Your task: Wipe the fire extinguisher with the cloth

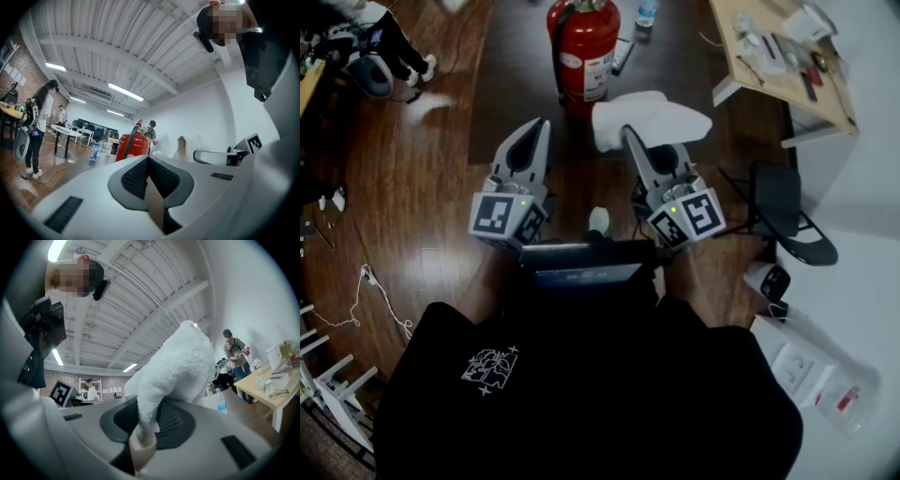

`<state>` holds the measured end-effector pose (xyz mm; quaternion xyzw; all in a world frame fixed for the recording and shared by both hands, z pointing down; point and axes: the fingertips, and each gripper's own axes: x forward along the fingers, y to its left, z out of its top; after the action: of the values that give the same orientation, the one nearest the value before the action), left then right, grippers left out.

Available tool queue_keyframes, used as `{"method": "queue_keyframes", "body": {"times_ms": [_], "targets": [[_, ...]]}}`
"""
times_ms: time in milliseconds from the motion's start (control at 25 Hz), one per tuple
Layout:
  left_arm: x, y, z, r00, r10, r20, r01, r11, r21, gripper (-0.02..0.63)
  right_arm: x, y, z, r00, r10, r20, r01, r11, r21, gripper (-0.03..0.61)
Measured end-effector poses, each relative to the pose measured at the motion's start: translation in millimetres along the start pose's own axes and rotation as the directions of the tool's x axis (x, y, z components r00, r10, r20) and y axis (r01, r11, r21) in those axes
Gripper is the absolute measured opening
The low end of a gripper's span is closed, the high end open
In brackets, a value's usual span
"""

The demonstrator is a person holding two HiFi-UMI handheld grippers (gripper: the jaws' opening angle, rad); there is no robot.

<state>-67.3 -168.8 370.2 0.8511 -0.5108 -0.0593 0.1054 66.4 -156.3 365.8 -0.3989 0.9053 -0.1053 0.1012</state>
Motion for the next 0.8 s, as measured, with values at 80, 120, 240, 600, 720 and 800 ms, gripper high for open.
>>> {"method": "queue_keyframes", "body": {"times_ms": [80,120,240,600,720,800], "targets": [[-13,-5,4,1.0,-0.019,0.014,0.019,1.0,0.02,0.0,-10,13,0,1.0,-0.004,-0.001,0.004,1.0,-0.007,0.1],[-21,-7,6,0.999,-0.029,0.02,0.028,0.999,0.028,0.0,-15,20,-1,1.0,-0.006,-0.001,0.006,1.0,-0.013,0.1],[-50,-8,12,0.999,-0.028,0.039,0.028,1.0,0.005,0.0,-27,44,-4,1.0,-0.027,0.003,0.027,0.999,-0.031,0.1],[-186,-21,0,0.997,-0.064,0.042,0.065,0.998,-0.009,0.0,-108,150,-23,0.993,-0.118,0.025,0.119,0.992,-0.047,0.1],[-237,-32,-5,0.997,-0.071,0.032,0.072,0.997,-0.017,0.0,-142,188,-29,0.989,-0.146,0.037,0.148,0.988,-0.041,0.1],[-264,-38,-7,0.997,-0.072,0.04,0.072,0.997,-0.013,0.0,-161,210,-32,0.987,-0.155,0.04,0.156,0.987,-0.043,0.1]]}}
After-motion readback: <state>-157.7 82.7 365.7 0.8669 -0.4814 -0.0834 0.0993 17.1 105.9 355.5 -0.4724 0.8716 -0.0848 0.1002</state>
